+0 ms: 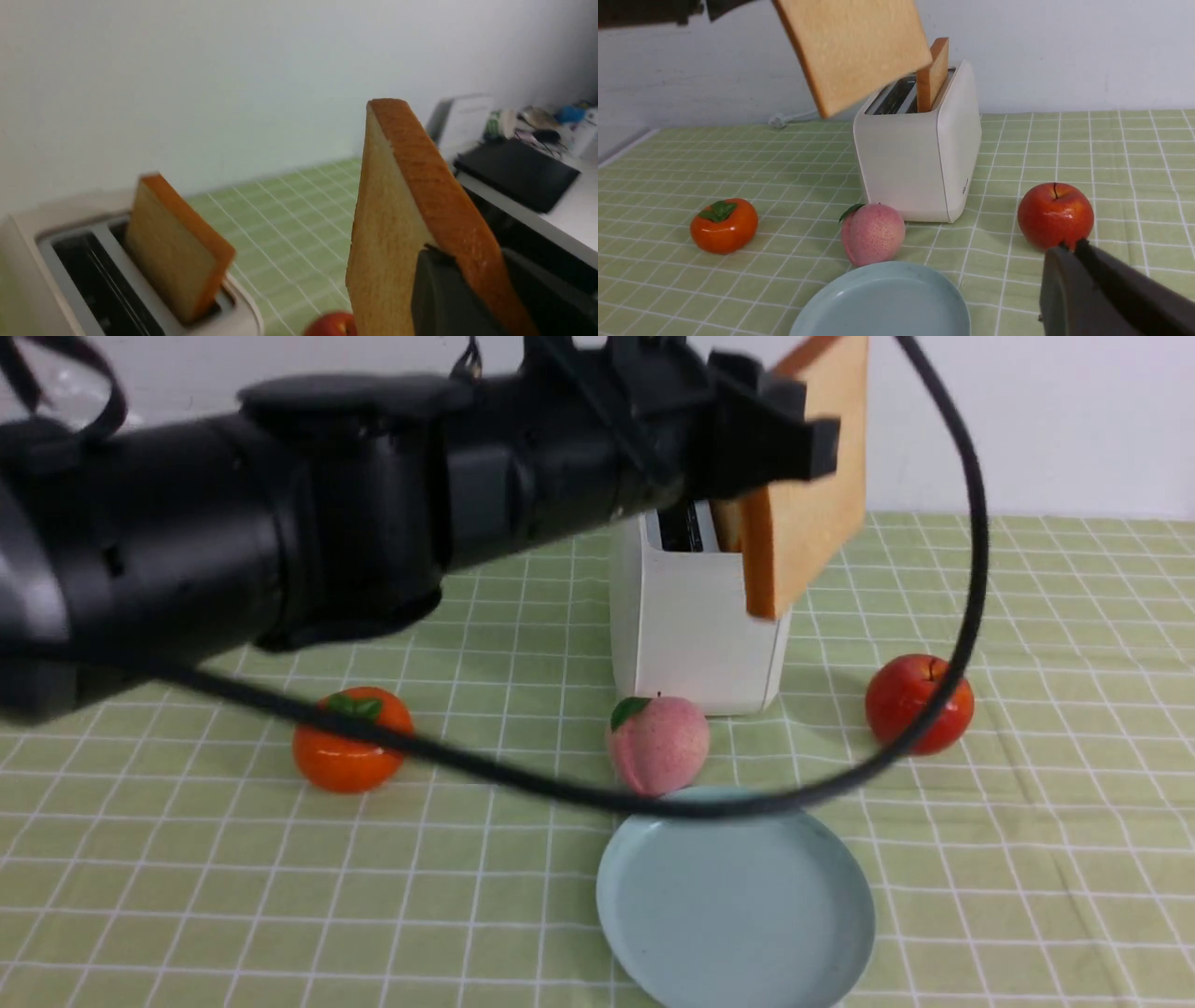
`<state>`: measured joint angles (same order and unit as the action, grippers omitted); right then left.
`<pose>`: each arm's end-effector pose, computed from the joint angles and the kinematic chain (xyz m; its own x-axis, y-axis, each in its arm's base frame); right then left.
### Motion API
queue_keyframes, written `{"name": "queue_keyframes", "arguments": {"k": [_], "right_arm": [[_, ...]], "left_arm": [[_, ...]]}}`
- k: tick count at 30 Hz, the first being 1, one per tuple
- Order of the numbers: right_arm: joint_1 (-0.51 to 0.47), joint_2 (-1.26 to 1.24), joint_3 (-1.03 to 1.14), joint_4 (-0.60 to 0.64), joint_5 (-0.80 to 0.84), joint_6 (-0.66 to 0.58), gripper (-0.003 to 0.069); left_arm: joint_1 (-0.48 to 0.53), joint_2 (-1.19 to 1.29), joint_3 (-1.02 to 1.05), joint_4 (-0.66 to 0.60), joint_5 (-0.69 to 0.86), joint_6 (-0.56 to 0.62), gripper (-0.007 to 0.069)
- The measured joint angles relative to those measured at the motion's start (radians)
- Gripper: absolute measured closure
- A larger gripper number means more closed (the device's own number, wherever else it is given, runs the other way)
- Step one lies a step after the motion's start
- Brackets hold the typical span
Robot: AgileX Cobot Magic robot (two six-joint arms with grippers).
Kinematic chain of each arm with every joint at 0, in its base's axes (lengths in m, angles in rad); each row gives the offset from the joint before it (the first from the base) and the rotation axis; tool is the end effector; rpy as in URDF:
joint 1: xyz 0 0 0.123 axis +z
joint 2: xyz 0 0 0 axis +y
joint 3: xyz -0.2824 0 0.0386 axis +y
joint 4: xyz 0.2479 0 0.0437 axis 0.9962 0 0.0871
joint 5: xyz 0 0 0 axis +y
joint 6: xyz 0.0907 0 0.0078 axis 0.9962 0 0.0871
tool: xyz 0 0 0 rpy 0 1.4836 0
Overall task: Take toasted bread from bread machine on green coffee tablecloth place on plate.
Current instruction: 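Place the slice of bread on the plate with the left gripper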
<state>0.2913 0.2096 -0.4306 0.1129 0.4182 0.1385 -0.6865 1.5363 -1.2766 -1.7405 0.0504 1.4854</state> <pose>0.0510 0.0197 0.3066 -0.1790 0.1960 -0.9641 -0.2962 0.9237 0.2428 0.2827 -0.2377 0.3703 -0.2916 -0.0871 -0.9526 0.6173 0.7436 -0.2570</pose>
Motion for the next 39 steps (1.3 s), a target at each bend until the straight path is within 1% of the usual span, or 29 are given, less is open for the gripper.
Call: {"name": "queue_keyframes", "arguments": {"k": [1, 4, 5, 7, 9, 12, 14, 19, 26, 27, 29, 30, 31, 34, 35, 36, 37, 39], "right_arm": [[0.0, 0.0, 0.0, 0.001, 0.009, 0.0, 0.0638], [0.0, 0.0, 0.0, 0.006, 0.025, 0.0, 0.0638], [0.0, 0.0, 0.0, 0.007, 0.026, 0.0, 0.0638], [0.0, 0.0, 0.0, 0.011, 0.046, 0.0, 0.0636], [0.0, 0.0, 0.0, 0.015, 0.051, 0.0, 0.0635], [0.0, 0.0, 0.0, 0.016, 0.057, 0.0, 0.0634], [0.0, 0.0, 0.0, 0.018, 0.063, 0.0, 0.0634], [0.0, 0.0, 0.0, 0.034, 0.073, 0.0, 0.063], [0.0, 0.0, 0.0, 0.041, 0.089, 0.0, 0.0627], [0.0, 0.0, 0.0, 0.041, 0.093, 0.0, 0.0627], [0.0, 0.0, 0.0, 0.041, 0.094, 0.0, 0.0627], [0.0, 0.0, 0.0, 0.041, 0.094, 0.0, 0.0627], [0.0, 0.0, 0.0, 0.041, 0.094, 0.0, 0.0627], [0.0, 0.0, 0.0, 0.041, 0.094, 0.0, 0.0627], [0.0, 0.0, 0.0, 0.041, 0.094, 0.0, 0.0627], [0.0, 0.0, 0.0, 0.041, 0.094, 0.0, 0.0627], [0.0, 0.0, 0.0, 0.041, 0.094, 0.0, 0.0627], [0.0, 0.0, 0.0, 0.041, 0.093, 0.0, 0.0627]], "left_arm": [[-0.007, -0.044, 0.089, 0.003, 0.035, -0.047, 0.0519], [-0.012, -0.078, 0.225, 0.006, 0.089, -0.143, 0.0519], [-0.012, -0.078, 0.225, 0.007, 0.09, -0.143, 0.0519], [-0.014, -0.044, 0.312, 0.01, 0.12, -0.225, 0.0519], [-0.014, -0.006, 0.329, 0.014, 0.151, -0.252, 0.0519], [-0.014, 0.065, 0.33, 0.018, 0.221, -0.269, 0.0519], [-0.014, 0.1, 0.33, 0.018, 0.23, -0.272, 0.0519], [-0.014, 0.166, 0.329, 0.018, 0.174, -0.277, 0.0519], [-0.014, 0.172, 0.328, 0.016, 0.117, -0.277, 0.0516], [-0.014, 0.172, 0.328, 0.016, 0.109, -0.276, 0.0492], [-0.014, 0.173, 0.328, 0.016, 0.096, -0.276, 0.0409], [-0.014, 0.173, 0.328, 0.016, 0.095, -0.276, 0.0398], [-0.014, 0.173, 0.328, 0.016, 0.085, -0.276, 0.0307], [-0.014, 0.169, 0.328, 0.016, 0.043, -0.276, 0.0129], [-0.014, 0.168, 0.328, 0.016, 0.039, -0.276, 0.0118], [-0.014, 0.157, 0.328, 0.015, 0.003, -0.276, 0.0047], [-0.014, 0.141, 0.328, 0.014, -0.033, -0.276, 0.0002], [-0.014, 0.11, 0.328, 0.013, -0.071, -0.276, -0.0031]]}}
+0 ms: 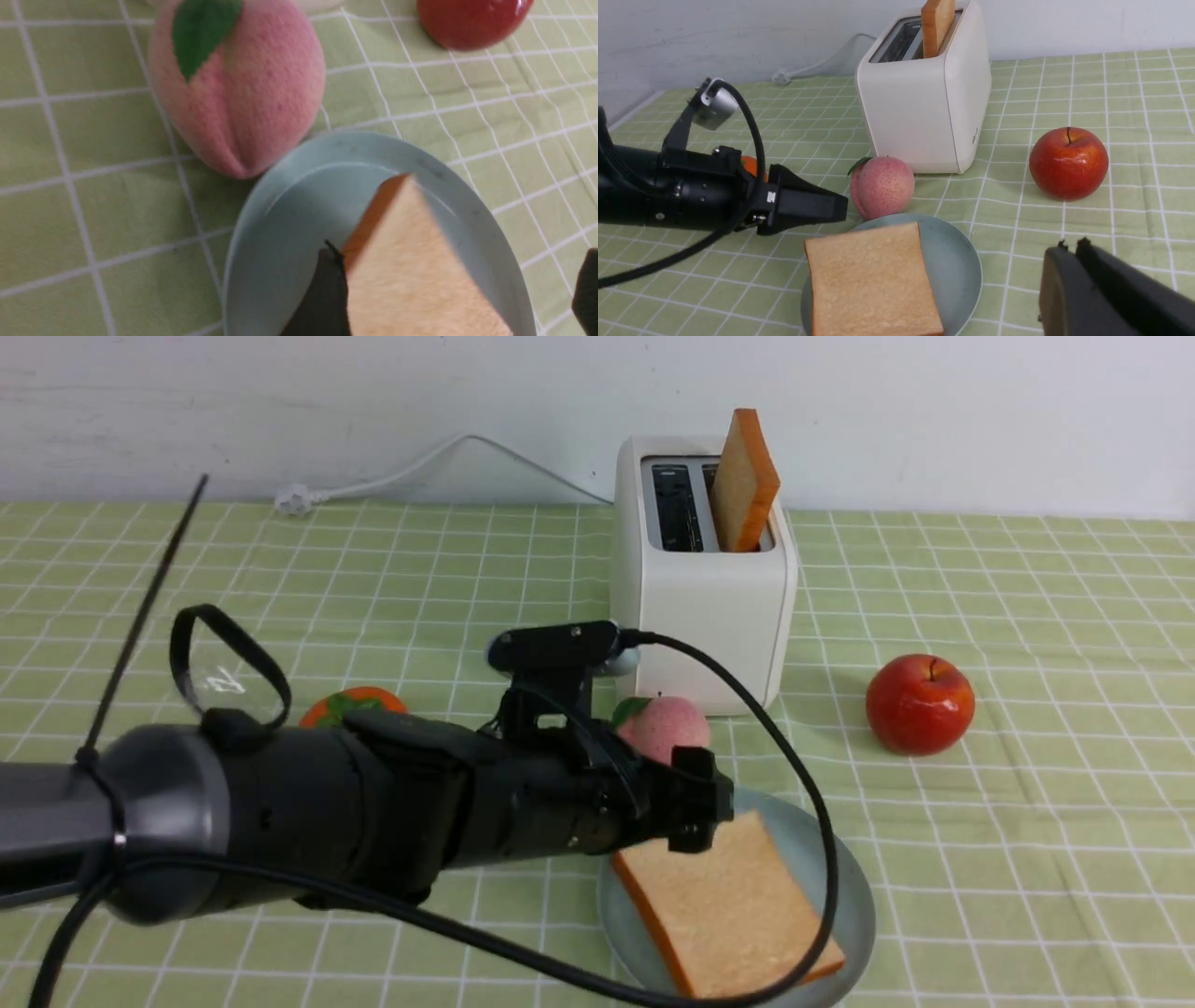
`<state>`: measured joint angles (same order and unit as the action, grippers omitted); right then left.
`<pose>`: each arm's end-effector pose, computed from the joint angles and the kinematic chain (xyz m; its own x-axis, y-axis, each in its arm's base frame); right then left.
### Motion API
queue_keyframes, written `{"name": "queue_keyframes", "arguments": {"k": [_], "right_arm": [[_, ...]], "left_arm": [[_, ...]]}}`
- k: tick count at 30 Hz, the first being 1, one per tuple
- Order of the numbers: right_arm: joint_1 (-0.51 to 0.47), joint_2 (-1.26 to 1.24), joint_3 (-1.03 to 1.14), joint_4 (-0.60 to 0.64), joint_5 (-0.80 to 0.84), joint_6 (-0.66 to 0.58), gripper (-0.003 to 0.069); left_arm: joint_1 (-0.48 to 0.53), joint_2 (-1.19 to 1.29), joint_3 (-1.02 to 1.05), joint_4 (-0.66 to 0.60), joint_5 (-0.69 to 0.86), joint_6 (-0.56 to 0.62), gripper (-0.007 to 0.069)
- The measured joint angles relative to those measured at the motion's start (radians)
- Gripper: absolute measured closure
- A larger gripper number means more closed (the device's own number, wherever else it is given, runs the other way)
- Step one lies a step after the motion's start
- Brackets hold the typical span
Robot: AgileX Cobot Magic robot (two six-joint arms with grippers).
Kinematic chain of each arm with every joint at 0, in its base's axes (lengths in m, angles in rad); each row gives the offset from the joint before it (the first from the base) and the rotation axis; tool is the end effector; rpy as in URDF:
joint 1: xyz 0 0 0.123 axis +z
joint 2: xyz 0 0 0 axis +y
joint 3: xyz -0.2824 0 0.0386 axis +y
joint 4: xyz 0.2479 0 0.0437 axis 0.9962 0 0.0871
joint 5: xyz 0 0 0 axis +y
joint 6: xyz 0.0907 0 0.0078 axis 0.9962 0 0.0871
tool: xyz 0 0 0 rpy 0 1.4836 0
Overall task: Take toasted bread from bread machine on green coffee tablecloth place on plate.
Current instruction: 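Place the slice of bread on the plate with the left gripper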
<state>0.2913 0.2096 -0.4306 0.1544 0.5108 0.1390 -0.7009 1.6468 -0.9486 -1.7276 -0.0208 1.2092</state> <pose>0.0489 0.0218 0.2986 -0.2775 0.1984 -0.9400 -0.2928 0.9144 0.2795 0.2704 -0.2259 0.2233 -0.6957 -0.0611 -0.7157 0.3306 0.8573 -0.3947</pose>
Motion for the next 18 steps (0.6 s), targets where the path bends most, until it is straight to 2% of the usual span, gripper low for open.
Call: {"name": "queue_keyframes", "arguments": {"k": [4, 7, 8, 9, 10, 11, 12, 13, 15, 18], "right_arm": [[0.0, 0.0, 0.0, 0.0, -0.002, 0.0, 0.0627], [0.0, 0.006, 0.0, 0.0, -0.014, 0.0, 0.0627], [0.0, 0.026, -0.002, 0.0, -0.02, 0.0, 0.0634], [0.0, 0.029, -0.003, 0.0, -0.02, 0.0, 0.0634], [0.0, 0.074, -0.016, 0.0, -0.017, 0.0, 0.0644], [0.0, 0.074, -0.016, 0.0, -0.017, 0.0, 0.0645], [0.0, 0.139, -0.046, 0.0, -0.011, -0.002, 0.0652], [0.0, 0.173, -0.064, 0.0, -0.009, -0.009, 0.0656], [0.0, 0.269, -0.12, 0.0, -0.002, -0.033, 0.0659], [0.0, 0.442, -0.216, 0.002, 0.0, -0.063, 0.0659]], "left_arm": [[0.0, -0.081, 0.002, -0.005, -0.026, 0.0, -0.0019], [-0.001, -0.142, 0.012, -0.006, -0.026, 0.001, 0.0025], [-0.001, -0.196, 0.032, -0.006, -0.026, 0.014, 0.0073], [-0.001, -0.208, 0.037, -0.006, -0.026, 0.016, 0.0088], [-0.001, -0.262, 0.065, -0.006, -0.026, 0.037, 0.0157], [-0.001, -0.269, 0.069, -0.006, -0.026, 0.039, 0.0167], [-0.001, -0.338, 0.108, -0.006, -0.027, 0.057, 0.0273], [-0.001, -0.363, 0.122, -0.006, -0.03, 0.066, 0.0328], [-0.001, -0.462, 0.177, -0.006, -0.03, 0.087, 0.0491], [-0.001, -0.585, 0.243, -0.006, -0.03, 0.118, 0.0626]]}}
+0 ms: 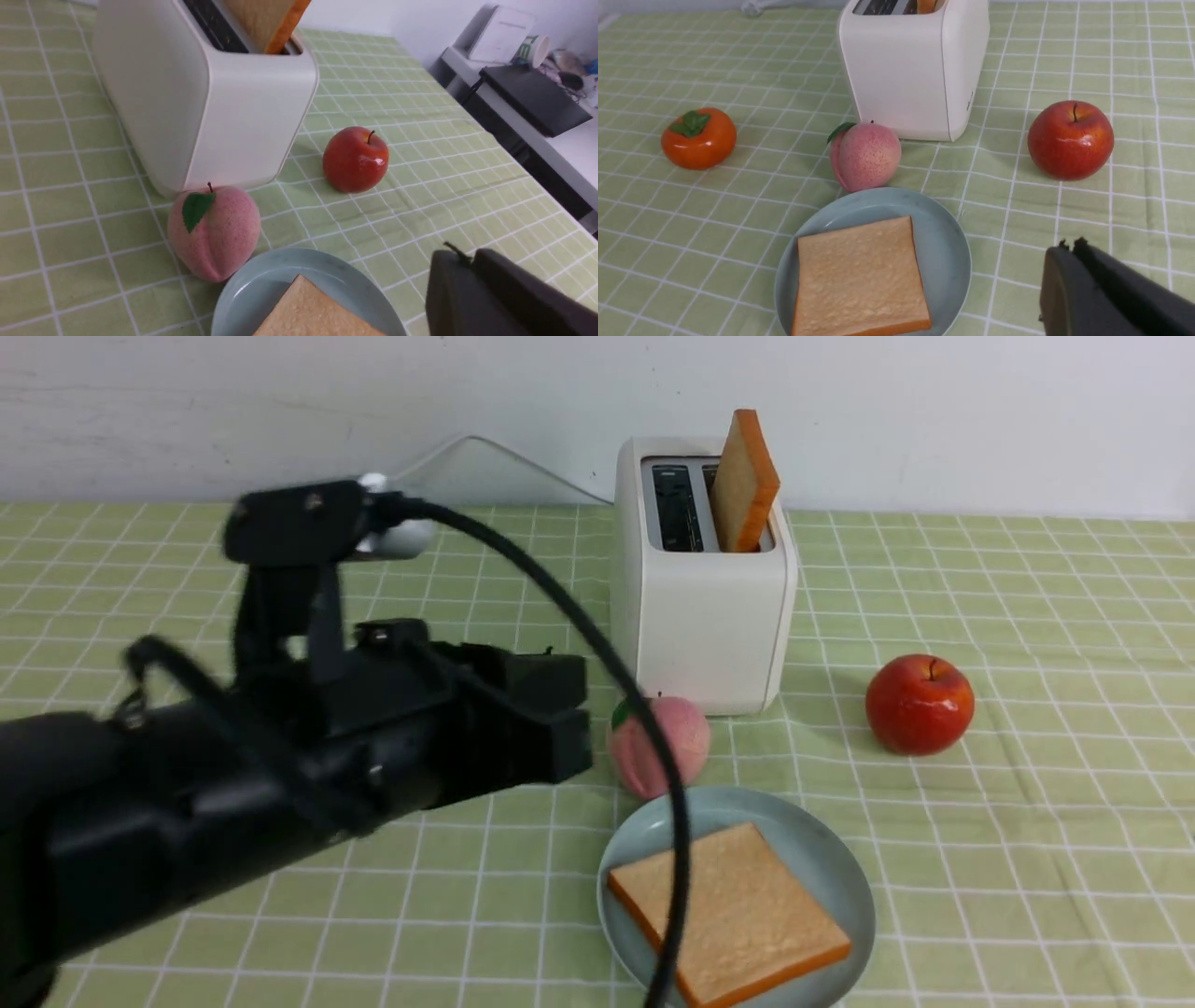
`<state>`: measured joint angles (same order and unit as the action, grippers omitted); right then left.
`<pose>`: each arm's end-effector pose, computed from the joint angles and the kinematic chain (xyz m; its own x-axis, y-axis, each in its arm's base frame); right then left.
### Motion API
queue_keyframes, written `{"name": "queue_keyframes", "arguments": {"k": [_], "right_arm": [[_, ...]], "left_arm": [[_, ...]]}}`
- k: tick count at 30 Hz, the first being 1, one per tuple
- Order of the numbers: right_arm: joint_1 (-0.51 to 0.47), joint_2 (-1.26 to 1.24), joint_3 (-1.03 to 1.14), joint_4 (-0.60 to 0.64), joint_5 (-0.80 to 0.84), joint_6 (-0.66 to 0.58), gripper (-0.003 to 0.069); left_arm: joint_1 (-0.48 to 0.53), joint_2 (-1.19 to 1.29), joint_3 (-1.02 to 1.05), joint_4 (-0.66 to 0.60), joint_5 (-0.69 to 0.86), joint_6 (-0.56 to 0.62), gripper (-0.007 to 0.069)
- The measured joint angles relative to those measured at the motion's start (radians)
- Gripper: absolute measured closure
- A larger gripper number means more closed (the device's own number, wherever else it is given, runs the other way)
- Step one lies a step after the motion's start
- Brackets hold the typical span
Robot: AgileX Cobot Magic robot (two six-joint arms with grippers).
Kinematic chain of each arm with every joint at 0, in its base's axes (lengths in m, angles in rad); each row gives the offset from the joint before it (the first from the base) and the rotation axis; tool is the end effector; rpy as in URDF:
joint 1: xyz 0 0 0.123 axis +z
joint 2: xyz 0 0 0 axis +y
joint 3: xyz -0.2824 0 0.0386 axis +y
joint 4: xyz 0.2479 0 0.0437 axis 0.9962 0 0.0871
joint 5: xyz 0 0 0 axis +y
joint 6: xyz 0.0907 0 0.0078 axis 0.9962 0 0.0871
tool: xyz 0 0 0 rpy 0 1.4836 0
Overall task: Take toasted bread from bread machine on green coffee tablecloth place on plate.
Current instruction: 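Place the slice of bread on the plate with the left gripper, then grasp the toast slice in the toaster and pull it up out of the slot with the right gripper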
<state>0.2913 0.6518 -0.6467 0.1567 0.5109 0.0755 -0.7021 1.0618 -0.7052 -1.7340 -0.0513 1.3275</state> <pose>0.1223 0.0439 0.3300 -0.4593 0.0818 -0.8845 -0.2620 0.9390 0.2229 0.1793 -0.1458 0.3179 -0.4327 -0.1514 -0.8887 0.4755 0.7992 -0.3677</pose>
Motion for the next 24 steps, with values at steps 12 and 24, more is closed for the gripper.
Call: {"name": "queue_keyframes", "arguments": {"k": [12, 24], "right_arm": [[0.002, 0.771, -0.61, 0.009, -0.01, -0.032, 0.0595], [0.002, 1.323, -1.242, 0.012, 0.075, 0.009, 0.0154]], "left_arm": [[0.0, -0.462, 0.34, 0.0, -0.003, 0.09, 0.0638], [0.0, -0.561, 0.435, -0.001, -0.005, 0.144, 0.0638]]}}
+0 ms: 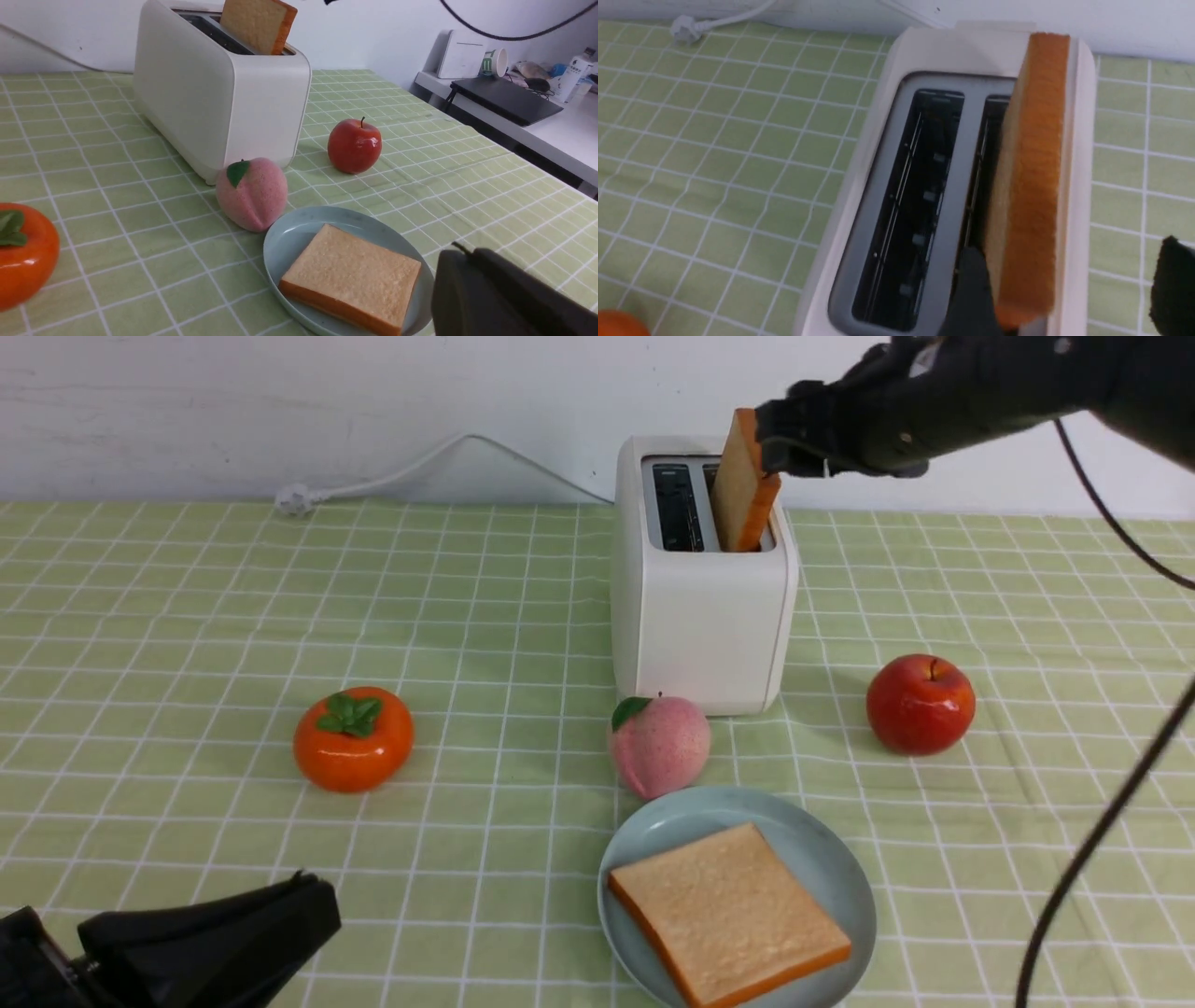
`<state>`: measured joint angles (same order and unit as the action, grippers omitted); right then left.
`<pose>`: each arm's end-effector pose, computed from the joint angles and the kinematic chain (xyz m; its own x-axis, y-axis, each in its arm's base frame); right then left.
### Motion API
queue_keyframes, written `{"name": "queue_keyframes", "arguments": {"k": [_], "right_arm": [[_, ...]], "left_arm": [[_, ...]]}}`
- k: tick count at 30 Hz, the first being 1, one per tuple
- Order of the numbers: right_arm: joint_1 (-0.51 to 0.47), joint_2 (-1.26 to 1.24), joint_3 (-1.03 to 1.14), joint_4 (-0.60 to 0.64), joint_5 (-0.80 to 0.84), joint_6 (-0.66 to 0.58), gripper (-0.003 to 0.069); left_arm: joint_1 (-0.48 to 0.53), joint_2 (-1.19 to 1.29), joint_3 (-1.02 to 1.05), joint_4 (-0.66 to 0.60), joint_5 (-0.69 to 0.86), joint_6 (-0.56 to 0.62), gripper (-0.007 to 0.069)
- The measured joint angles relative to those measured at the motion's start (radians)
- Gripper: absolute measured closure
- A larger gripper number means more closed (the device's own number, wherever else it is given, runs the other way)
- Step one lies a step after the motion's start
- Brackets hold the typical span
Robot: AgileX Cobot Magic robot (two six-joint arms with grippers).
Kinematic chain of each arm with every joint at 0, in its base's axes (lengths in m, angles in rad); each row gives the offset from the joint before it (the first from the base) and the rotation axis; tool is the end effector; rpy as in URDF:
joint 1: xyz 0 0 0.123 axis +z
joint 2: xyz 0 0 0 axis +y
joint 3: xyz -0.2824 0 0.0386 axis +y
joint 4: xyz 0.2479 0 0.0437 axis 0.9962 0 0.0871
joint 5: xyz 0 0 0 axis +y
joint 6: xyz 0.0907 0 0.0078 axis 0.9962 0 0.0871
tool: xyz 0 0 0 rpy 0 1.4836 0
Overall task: Take toasted bread from bread machine on green coffee tablecloth place on plate.
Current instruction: 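Grasp the toast slice in the toaster and pull it up out of the slot with the right gripper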
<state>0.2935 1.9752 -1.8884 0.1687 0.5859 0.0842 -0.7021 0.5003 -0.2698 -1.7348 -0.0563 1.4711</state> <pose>0.4505 0.1450 0.3398 -0.5914 0.0535 -0.8046 -0.2364 0.9425 0.2364 0.0886 -0.0685 0.2645 -0.2693 -0.1134 -0.9564 0.5518 0.7957 -0.2497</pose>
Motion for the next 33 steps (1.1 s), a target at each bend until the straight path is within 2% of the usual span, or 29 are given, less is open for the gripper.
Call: {"name": "queue_keyframes", "arguments": {"k": [5, 11, 14, 16, 17, 18, 19, 24, 28, 33], "right_arm": [[0.0, 0.159, -0.165, 0.0, 0.037, 0.001, 0.0125], [0.0, 0.208, -0.215, -0.001, 0.036, 0.001, 0.022], [0.0, 0.209, -0.221, 0.002, 0.032, 0.001, 0.0365], [0.0, 0.209, -0.221, 0.002, 0.031, 0.001, 0.0408], [0.0, 0.209, -0.221, 0.002, 0.031, 0.001, 0.0486], [0.0, 0.209, -0.221, 0.003, 0.031, 0.001, 0.0494], [0.0, 0.209, -0.221, 0.004, 0.03, 0.001, 0.054], [0.0, 0.189, -0.218, 0.004, 0.034, 0.001, 0.0545], [0.0, 0.075, -0.217, 0.013, 0.076, 0.001, 0.0545], [0.0, -0.116, -0.227, 0.016, 0.253, -0.071, 0.0545]], "left_arm": [[0.0, 0.0, 0.0, 0.0, -0.006, 0.0, 0.0638], [0.0, 0.0, 0.0, 0.0, -0.01, 0.0, 0.0638], [0.0, 0.0, 0.0, 0.0, -0.014, 0.0, 0.0638], [0.0, 0.0, 0.0, 0.0, -0.015, 0.0, 0.0638], [0.0, 0.0, 0.0, 0.0, -0.017, 0.0, 0.0638], [0.0, 0.0, 0.0, 0.0, -0.017, 0.0, 0.0638], [0.0, 0.0, 0.0, 0.0, -0.017, 0.0, 0.0638], [0.0, 0.0, 0.0, 0.0, -0.017, 0.0, 0.0638], [0.0, 0.0, 0.0, 0.0, -0.017, 0.0, 0.0638], [0.0, 0.0, 0.0, 0.0, -0.017, 0.0, 0.0638]]}}
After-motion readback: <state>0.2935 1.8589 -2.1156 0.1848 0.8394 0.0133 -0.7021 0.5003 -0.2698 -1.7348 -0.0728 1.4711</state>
